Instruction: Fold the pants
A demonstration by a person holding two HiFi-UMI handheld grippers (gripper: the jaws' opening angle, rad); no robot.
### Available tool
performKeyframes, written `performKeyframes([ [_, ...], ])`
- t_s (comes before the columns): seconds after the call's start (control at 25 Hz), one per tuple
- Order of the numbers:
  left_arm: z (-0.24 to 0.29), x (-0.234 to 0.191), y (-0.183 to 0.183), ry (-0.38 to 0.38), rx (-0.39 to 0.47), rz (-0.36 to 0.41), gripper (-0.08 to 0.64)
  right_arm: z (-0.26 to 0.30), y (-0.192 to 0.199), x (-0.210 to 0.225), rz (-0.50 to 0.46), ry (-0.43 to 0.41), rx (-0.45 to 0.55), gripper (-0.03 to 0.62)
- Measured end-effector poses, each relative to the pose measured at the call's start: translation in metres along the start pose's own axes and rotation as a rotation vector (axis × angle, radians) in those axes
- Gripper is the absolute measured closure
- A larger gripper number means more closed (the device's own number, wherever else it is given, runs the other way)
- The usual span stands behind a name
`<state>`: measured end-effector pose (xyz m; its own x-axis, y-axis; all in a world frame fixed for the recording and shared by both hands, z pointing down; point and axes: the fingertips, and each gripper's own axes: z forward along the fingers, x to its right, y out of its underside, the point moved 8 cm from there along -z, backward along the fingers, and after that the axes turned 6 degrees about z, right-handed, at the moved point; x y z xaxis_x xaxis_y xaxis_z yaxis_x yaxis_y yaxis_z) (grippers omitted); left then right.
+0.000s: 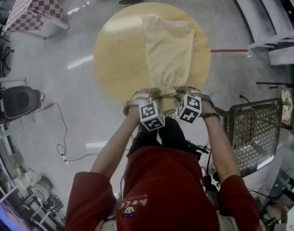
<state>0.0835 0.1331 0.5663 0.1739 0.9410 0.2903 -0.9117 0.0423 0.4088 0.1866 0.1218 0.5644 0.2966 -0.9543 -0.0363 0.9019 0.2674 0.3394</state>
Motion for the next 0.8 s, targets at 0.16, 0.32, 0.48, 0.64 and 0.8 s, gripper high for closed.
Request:
performKeyframes([
  [0.16, 0.001, 0.004, 0.001, 0.008, 0.012, -0.009, 0.465, 0.001, 0.002, -0.003, -0.003, 0.039, -0.005, 0.526],
  [0.32, -0.014, -0.004, 0.001, -0.001, 0.038, -0.019, 0.468, -0.009, -0.003, -0.003, 0.009, 0.09, 0.008, 0.541],
  [0.48, -0.037, -0.012, -0.005, -0.027, 0.073, -0.025, 0.468, -0.032, -0.013, -0.004, 0.02, 0.141, 0.041, 0.546],
  [0.64, -0.059, -0.032, -0.009, -0.051, 0.098, -0.038, 0.468, -0.056, -0.03, 0.005, 0.021, 0.2, 0.066, 0.548],
  [0.8, -0.076, -0.057, -0.015, -0.093, 0.117, -0.007, 0.468, -0.075, -0.046, 0.019, 0.02, 0.258, 0.075, 0.548],
])
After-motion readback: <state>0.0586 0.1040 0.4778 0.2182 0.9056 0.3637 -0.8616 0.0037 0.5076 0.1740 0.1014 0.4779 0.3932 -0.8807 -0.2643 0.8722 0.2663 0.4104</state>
